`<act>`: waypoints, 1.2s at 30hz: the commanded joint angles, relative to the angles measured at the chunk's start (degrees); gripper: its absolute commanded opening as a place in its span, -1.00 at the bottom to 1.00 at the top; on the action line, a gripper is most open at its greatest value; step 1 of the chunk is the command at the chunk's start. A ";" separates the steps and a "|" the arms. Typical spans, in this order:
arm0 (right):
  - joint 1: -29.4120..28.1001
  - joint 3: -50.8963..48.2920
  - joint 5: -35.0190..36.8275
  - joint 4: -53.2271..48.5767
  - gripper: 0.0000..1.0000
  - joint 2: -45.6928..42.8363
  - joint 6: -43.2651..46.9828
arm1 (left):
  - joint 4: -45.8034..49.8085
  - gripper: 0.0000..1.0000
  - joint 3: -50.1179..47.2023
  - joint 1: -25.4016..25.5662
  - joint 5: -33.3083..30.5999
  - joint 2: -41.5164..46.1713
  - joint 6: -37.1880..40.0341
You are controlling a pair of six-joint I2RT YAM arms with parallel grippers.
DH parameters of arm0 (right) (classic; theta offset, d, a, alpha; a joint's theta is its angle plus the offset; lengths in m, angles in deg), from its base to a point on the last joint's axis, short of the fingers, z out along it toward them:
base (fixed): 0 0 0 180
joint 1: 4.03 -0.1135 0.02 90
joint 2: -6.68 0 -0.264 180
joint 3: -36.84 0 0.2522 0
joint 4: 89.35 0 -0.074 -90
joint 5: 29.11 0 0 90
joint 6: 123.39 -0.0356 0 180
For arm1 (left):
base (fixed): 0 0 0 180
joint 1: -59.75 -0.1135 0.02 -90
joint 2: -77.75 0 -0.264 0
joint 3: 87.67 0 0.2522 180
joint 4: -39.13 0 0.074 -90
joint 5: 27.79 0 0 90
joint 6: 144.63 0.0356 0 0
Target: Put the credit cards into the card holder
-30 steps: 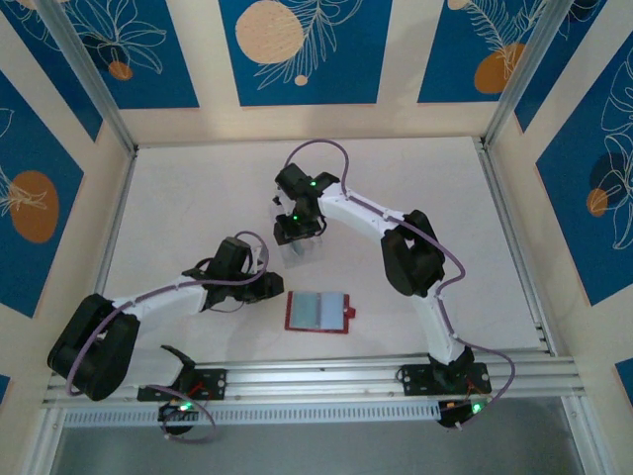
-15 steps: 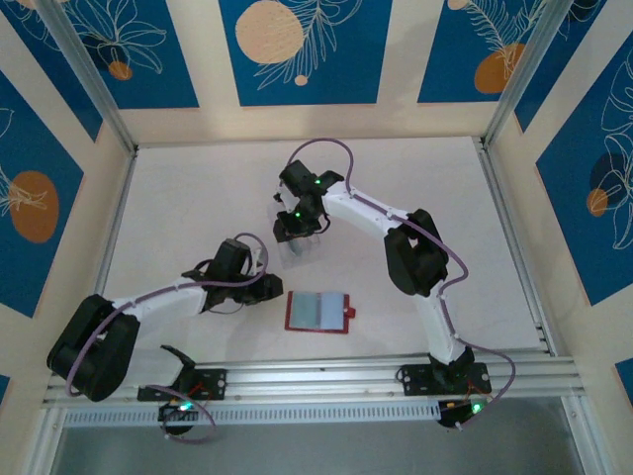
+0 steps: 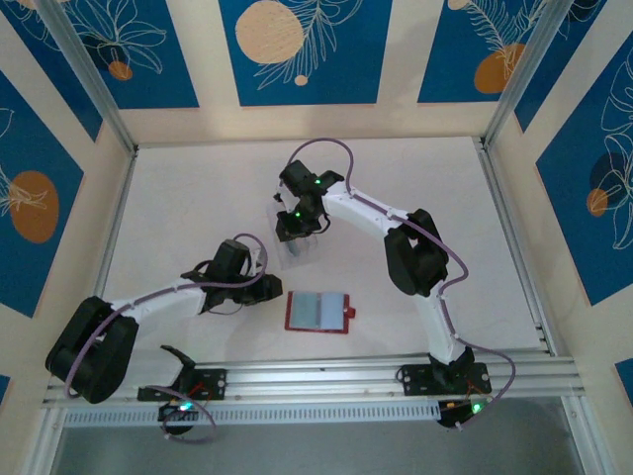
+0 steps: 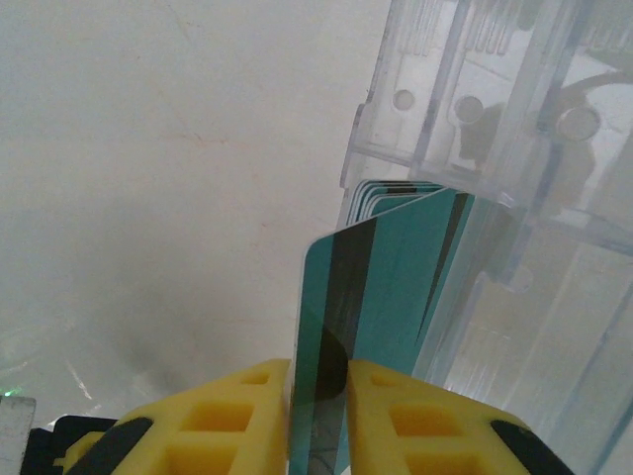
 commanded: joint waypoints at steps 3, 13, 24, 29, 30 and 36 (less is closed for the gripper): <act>-0.06 0.54 -0.75 -1.69 -0.59 -3.40 -0.15 | 1.06 -0.37 -0.74 -0.49 -0.56 1.28 0.31; 0.19 1.15 1.31 -3.62 -0.62 -3.87 0.32 | 1.06 -0.37 -1.00 -0.44 -0.77 1.49 0.31; 0.38 1.02 1.53 -3.76 -0.67 -4.10 0.02 | 0.97 -0.37 -1.42 -0.44 -0.65 1.73 0.22; 0.20 3.17 -0.36 -4.70 -0.31 -2.30 -0.07 | 0.62 -0.37 -1.69 -0.44 -0.65 1.41 0.16; 0.08 3.70 -0.37 -4.84 -0.29 -1.85 -0.12 | 0.53 -0.37 -1.75 -0.45 -0.56 1.34 0.13; -0.66 6.75 0.99 -6.71 -0.23 1.36 0.06 | 0.77 -0.37 -1.91 -0.44 -0.63 1.62 0.31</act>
